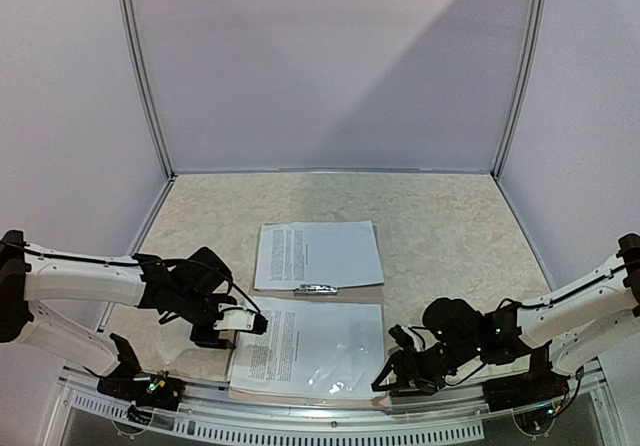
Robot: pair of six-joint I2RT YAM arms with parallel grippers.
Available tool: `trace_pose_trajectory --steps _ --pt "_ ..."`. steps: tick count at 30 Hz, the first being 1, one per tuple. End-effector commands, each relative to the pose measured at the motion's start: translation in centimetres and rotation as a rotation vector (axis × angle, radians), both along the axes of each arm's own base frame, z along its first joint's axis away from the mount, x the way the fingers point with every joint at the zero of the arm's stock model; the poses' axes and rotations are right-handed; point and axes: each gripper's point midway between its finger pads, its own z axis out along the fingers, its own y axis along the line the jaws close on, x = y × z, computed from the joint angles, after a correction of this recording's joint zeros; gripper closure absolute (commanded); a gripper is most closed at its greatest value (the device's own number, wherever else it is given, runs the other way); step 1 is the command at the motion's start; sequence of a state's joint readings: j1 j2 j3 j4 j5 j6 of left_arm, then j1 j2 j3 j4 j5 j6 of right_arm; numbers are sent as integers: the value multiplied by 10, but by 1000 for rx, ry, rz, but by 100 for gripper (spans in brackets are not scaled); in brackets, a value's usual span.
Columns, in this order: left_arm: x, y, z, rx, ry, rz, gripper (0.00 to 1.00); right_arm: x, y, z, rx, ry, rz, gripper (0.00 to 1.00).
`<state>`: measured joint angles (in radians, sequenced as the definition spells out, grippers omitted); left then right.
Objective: Put the files into the folder
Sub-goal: Move the folder with files to the center of the board.
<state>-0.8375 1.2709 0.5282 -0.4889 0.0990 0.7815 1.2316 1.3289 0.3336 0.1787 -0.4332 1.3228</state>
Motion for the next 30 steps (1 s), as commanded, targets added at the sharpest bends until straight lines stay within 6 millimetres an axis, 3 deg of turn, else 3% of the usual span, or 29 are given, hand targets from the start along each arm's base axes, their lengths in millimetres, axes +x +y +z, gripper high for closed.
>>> trace_pose_trajectory --steps 1,7,9,15,20,23,26,30 --pt "-14 7 -13 55 52 -41 35 -2 -14 -42 -123 -2 13 35" --pt "4 23 -14 101 -68 -59 34 14 25 -20 39 -44 3 35" --pt "1 28 -20 125 -59 -71 34 21 35 -13 85 -58 -5 35" --pt "23 44 -27 178 -111 -39 33 56 56 14 188 -139 -72 36" --pt "68 65 -12 206 -187 54 29 78 55 8 36 -228 -58 37" --pt "79 79 -6 259 -220 62 27 87 43 6 -132 -284 3 38" --pt "79 89 -1 283 -231 58 25 107 36 23 -220 -396 94 38" --pt "76 101 11 301 -203 107 24 156 44 66 -323 -641 250 38"
